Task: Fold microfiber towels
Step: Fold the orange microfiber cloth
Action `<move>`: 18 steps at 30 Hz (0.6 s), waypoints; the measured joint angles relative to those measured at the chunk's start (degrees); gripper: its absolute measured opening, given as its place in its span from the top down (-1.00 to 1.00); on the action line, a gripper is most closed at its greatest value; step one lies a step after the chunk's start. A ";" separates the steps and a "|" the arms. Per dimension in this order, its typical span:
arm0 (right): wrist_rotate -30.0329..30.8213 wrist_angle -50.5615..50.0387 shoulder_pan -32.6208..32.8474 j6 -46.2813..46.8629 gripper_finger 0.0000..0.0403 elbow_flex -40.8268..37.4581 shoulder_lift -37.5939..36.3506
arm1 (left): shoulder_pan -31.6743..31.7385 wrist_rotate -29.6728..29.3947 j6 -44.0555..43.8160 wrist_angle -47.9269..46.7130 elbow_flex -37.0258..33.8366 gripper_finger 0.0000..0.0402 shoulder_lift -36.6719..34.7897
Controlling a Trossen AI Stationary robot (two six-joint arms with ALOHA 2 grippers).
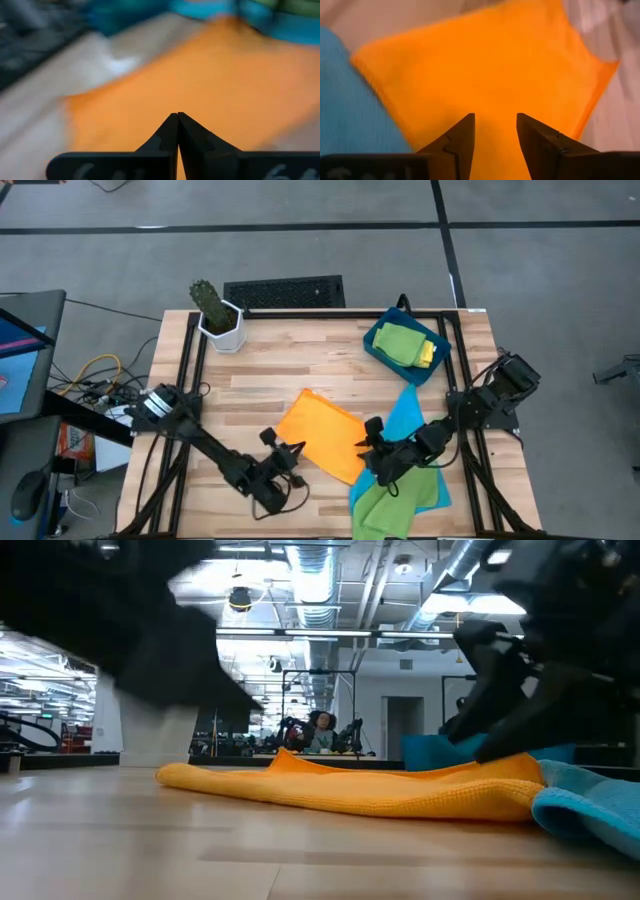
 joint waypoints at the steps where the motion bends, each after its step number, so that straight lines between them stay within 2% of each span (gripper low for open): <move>1: 0.02 0.60 -0.07 -0.86 0.15 0.02 -0.03 | 0.75 3.42 5.26 6.60 -0.04 1.00 1.07; 4: -0.05 2.35 -0.61 -2.33 0.16 0.04 -0.06 | 3.37 13.00 15.85 19.39 -0.16 1.00 2.32; 6: -0.57 2.79 -0.66 -2.49 0.16 0.08 -0.09 | 5.59 18.12 16.14 18.06 -0.03 1.00 3.79; 12: -1.07 3.38 -0.44 -2.34 0.16 0.09 -0.11 | 9.84 16.59 7.83 6.14 -1.66 1.00 3.95; 18: -1.25 3.85 -0.42 -3.62 0.16 0.09 -0.11 | 10.53 17.15 6.32 4.99 -4.51 1.00 3.62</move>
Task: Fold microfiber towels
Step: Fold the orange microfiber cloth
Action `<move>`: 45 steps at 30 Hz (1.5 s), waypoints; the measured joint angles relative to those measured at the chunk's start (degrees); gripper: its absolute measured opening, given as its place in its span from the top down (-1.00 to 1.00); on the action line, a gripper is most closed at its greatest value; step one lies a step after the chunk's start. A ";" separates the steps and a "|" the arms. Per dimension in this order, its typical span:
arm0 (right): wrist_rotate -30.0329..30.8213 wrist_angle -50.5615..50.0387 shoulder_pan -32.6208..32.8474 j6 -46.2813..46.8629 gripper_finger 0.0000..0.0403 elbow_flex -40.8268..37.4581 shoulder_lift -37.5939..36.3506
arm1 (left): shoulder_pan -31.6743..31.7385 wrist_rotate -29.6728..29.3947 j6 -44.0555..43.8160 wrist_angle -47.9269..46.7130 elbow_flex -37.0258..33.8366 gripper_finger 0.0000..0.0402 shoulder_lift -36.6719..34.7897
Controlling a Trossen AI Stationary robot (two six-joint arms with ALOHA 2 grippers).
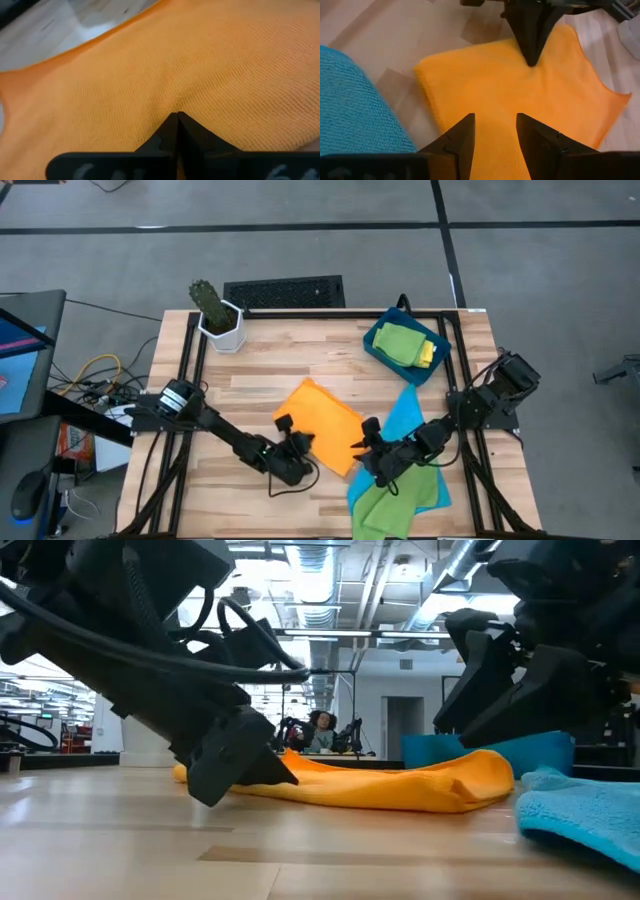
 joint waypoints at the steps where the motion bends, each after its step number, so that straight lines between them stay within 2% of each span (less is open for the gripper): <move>1: -0.64 0.37 -0.05 -0.52 0.16 0.00 0.00 | 0.00 -0.02 0.01 -0.78 -0.11 1.00 0.00; 4: -4.92 3.74 -0.90 -2.62 0.13 0.00 0.20 | -0.02 -1.52 -1.92 -3.50 -0.71 1.00 -0.09; 10: -14.37 12.52 -3.99 -8.28 0.07 0.07 4.35 | 0.03 -2.81 -4.01 -3.13 -1.66 1.00 -0.09; 21: -15.13 17.86 -2.68 -6.62 0.07 0.78 10.36 | 0.09 -3.02 -4.03 -2.80 -1.72 1.00 -0.07; 35: -14.58 19.86 -5.40 -6.82 0.08 0.82 11.43 | 0.11 -3.16 -3.62 -2.04 -1.81 1.00 -0.04; 39: -11.34 19.71 -4.89 -6.87 0.23 0.87 11.34 | 0.11 -3.15 -3.60 -2.01 -1.81 1.00 -0.04; 41: -9.34 19.81 -4.37 -8.01 0.39 0.88 11.21 | 0.11 -3.16 -3.60 -2.00 -1.81 1.00 -0.04; 45: -9.18 19.82 -3.95 -8.43 0.77 0.87 11.19 | 0.12 -3.28 -3.21 -1.22 -1.90 1.00 -0.01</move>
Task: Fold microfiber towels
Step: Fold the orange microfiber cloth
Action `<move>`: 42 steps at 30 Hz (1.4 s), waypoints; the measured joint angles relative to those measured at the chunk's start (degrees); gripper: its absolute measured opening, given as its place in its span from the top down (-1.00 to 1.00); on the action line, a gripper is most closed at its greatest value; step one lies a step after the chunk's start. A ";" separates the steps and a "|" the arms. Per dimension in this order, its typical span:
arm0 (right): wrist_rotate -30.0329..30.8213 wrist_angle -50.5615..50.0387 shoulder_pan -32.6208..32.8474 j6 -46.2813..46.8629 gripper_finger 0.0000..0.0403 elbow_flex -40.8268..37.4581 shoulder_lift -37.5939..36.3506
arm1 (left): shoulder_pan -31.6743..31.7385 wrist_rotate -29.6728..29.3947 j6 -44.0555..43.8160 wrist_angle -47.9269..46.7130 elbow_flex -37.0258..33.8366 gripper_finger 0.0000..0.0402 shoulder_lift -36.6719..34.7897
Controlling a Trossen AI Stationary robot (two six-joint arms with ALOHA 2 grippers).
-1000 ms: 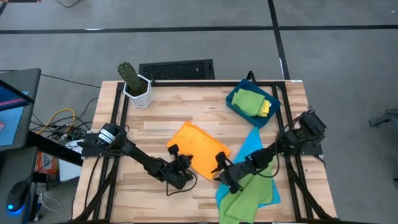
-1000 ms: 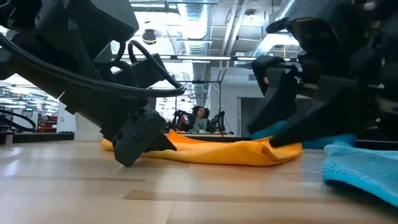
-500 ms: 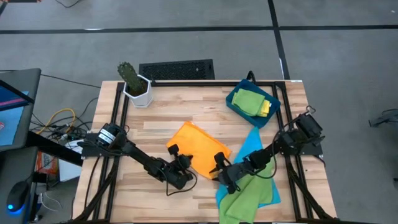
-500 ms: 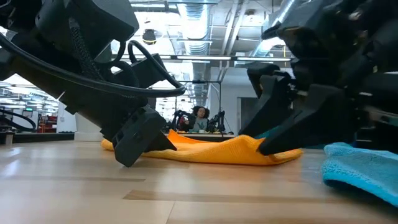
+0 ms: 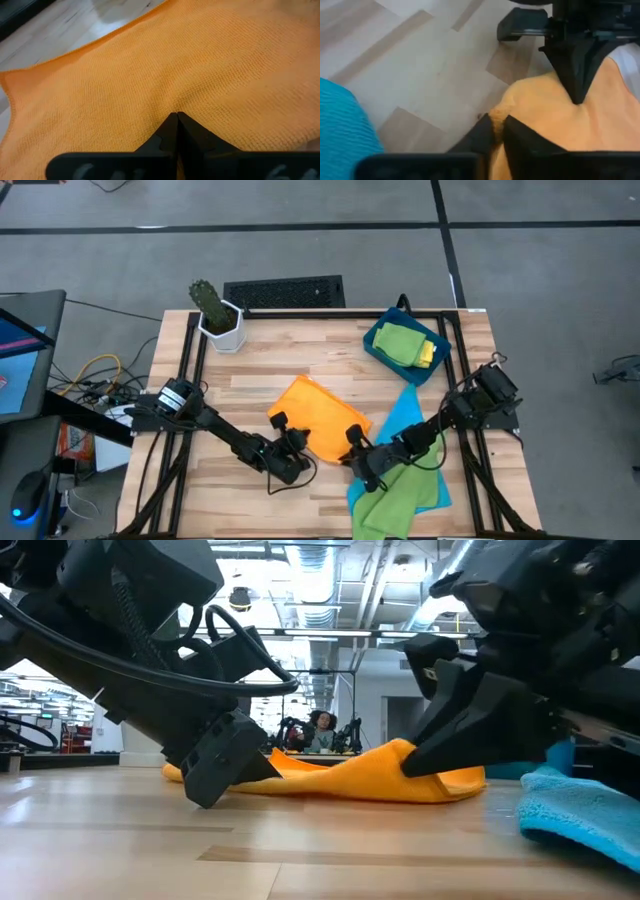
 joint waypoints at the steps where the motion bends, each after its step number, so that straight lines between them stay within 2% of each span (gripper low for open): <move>1: 0.01 -0.01 -0.04 -0.23 0.86 0.00 0.00 | 0.02 0.00 0.08 0.05 -0.01 1.00 0.01; 3: 0.27 0.02 -0.10 -1.49 0.93 0.00 -0.21 | 0.08 0.06 0.28 0.22 -0.01 1.00 0.01; 9: -0.76 -0.13 -1.15 -8.57 0.92 2.58 -1.14 | 0.08 0.06 0.46 0.35 -0.01 1.00 0.01; 12: -3.88 -0.40 -2.84 -12.96 0.95 4.49 -1.16 | 0.08 0.00 0.53 0.41 -0.01 1.00 0.01; 17: -9.43 -2.40 -7.02 -13.76 0.90 6.44 -0.92 | 0.08 -0.07 0.82 0.52 -0.01 1.00 0.03; 23: -16.79 -3.10 -10.98 -15.15 0.94 6.93 -0.90 | 0.08 0.30 2.40 0.93 0.01 1.00 0.00; 30: -19.23 -2.18 -13.24 -16.66 0.91 8.02 -0.85 | 0.10 0.72 6.07 0.73 -0.01 1.00 -1.26; 36: -22.82 -2.25 -15.37 -16.12 0.90 8.55 -0.85 | 0.05 0.31 9.46 -1.74 -0.23 1.00 -4.05; 42: -23.62 -2.66 -15.52 -15.75 0.91 8.57 -0.83 | -0.92 -0.21 9.94 -9.98 -0.33 1.00 -11.23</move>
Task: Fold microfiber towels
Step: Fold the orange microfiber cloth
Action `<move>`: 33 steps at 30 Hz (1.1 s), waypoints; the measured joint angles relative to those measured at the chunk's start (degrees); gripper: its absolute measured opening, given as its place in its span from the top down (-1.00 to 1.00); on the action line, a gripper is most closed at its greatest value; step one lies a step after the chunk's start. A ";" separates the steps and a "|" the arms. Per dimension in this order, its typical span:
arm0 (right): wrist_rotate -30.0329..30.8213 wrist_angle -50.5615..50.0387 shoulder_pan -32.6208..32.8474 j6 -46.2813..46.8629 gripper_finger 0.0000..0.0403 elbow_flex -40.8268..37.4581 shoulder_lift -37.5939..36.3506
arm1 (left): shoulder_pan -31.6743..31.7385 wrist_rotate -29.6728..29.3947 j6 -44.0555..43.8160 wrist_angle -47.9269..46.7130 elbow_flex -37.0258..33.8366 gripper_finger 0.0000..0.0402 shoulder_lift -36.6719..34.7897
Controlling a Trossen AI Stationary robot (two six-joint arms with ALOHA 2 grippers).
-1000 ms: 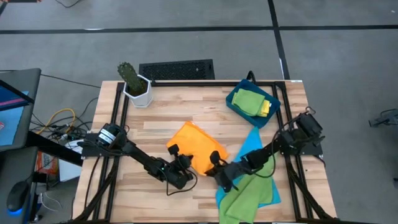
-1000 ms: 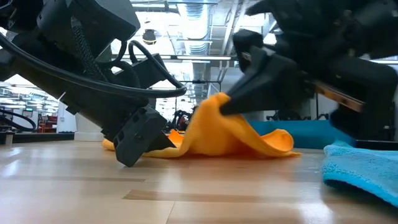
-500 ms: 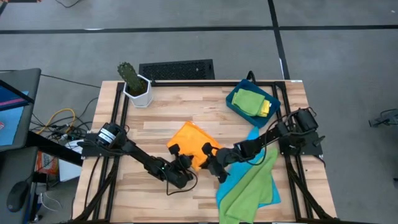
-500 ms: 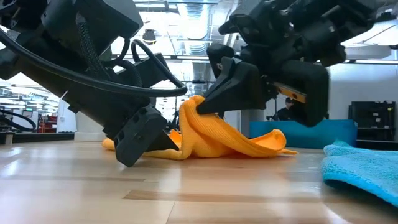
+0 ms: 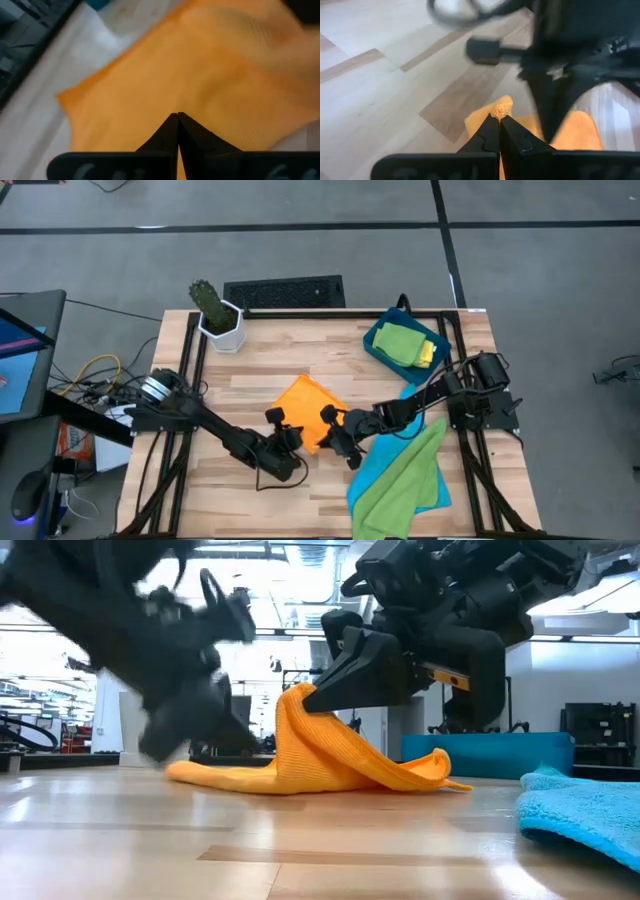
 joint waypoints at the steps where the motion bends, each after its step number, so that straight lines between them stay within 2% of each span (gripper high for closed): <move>1: -0.09 0.02 0.00 0.02 0.91 0.00 0.00 | -0.32 -0.73 -0.99 -1.58 0.04 1.00 -1.15; 5: -0.09 1.30 -0.02 0.02 0.90 0.00 0.00 | -1.08 -3.29 -5.63 -4.50 -0.11 1.00 -2.02; 8: -0.29 2.56 -0.02 0.04 0.90 0.02 0.00 | -1.04 0.15 -7.13 -3.28 -1.42 1.00 -0.43; 11: -2.39 2.95 -0.04 0.10 0.91 0.05 0.25 | -1.05 0.75 -9.64 -3.40 -2.81 1.00 1.78; 17: -3.08 4.32 -0.02 1.55 0.88 3.06 6.26 | -0.34 0.12 -13.48 -2.26 -4.81 1.00 2.32; 22: -2.77 3.83 -0.04 0.85 0.89 8.28 11.74 | -0.30 0.40 -13.30 -2.30 -4.85 1.00 2.28; 28: -1.97 -3.24 -0.95 0.59 0.87 12.30 12.19 | -0.29 0.78 -11.62 -1.90 -4.83 1.00 2.28; 33: -1.51 -3.65 -3.00 -0.23 0.89 12.49 10.83 | -0.29 0.56 -10.58 -1.67 -4.85 1.00 2.31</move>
